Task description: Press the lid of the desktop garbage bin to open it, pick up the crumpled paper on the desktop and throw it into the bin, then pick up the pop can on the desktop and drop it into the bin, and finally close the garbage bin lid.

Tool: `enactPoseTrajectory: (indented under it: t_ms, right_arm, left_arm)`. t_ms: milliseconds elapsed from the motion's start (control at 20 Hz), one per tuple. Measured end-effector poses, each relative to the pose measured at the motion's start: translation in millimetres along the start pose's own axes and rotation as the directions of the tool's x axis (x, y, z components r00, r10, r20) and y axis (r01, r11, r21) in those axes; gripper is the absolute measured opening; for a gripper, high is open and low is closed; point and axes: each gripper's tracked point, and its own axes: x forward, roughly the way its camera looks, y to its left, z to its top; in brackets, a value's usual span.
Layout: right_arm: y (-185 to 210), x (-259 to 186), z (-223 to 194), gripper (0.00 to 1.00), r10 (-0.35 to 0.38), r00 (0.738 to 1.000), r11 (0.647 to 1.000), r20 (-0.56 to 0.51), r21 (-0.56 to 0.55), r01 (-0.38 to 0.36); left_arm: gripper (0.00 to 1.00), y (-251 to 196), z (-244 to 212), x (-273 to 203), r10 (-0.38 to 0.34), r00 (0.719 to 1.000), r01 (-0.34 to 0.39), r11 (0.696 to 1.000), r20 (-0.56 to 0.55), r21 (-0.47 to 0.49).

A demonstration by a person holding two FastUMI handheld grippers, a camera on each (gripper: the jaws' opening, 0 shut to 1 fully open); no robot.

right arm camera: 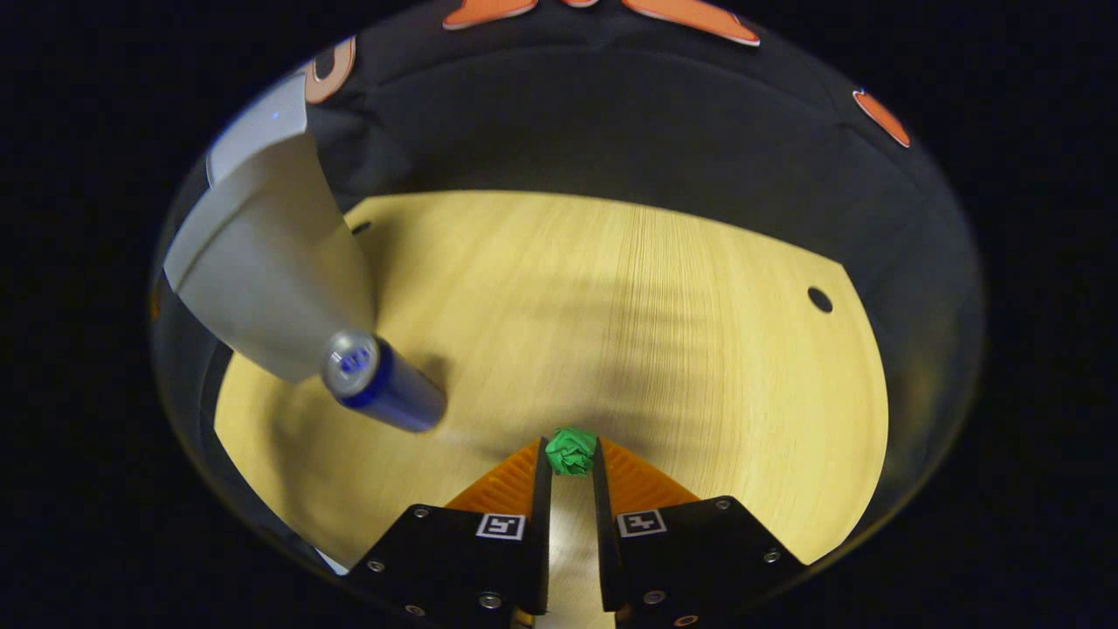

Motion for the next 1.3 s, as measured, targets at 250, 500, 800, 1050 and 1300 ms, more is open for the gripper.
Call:
enactPoseTrajectory:
  t_ms: [250, 500, 800, 1050, 1300]
  right_arm:
    - [64.1, -87.3, 139.6, 0.23, 0.167, 0.942, 0.985, 0.291, -0.02, -0.169]
    - [132.1, -140.0, 212.9, 0.23, 0.335, 0.859, 0.94, 0.388, -0.195, -0.279]
    - [248.5, -77.4, 205.2, 0.23, 0.394, 0.869, 0.892, 0.3, -0.352, -0.283]
    - [258.5, -39.9, 205.6, 0.24, 0.376, 0.896, 0.9, 0.238, -0.322, -0.293]
    - [236.9, -40.6, 212.1, 0.72, 0.401, 0.882, 0.901, 0.247, -0.282, -0.331]
  left_arm:
    - [0.98, 13.1, 15.9, -26.6, 0.022, 0.999, -0.021, 1.0, 0.042, -0.022]
    - [0.98, 44.0, 13.2, -48.9, 0.08, 0.995, -0.078, 0.996, 0.053, -0.043]
    - [0.98, 74.0, 0.5, -63.9, 0.126, 0.991, -0.125, 0.991, 0.035, -0.05]
    - [0.98, 95.7, -6.6, -68.5, 0.154, 0.988, -0.153, 0.987, 0.026, -0.053]
    - [0.98, 104.6, -12.0, -65.1, 0.159, 0.987, -0.158, 0.986, 0.015, -0.062]
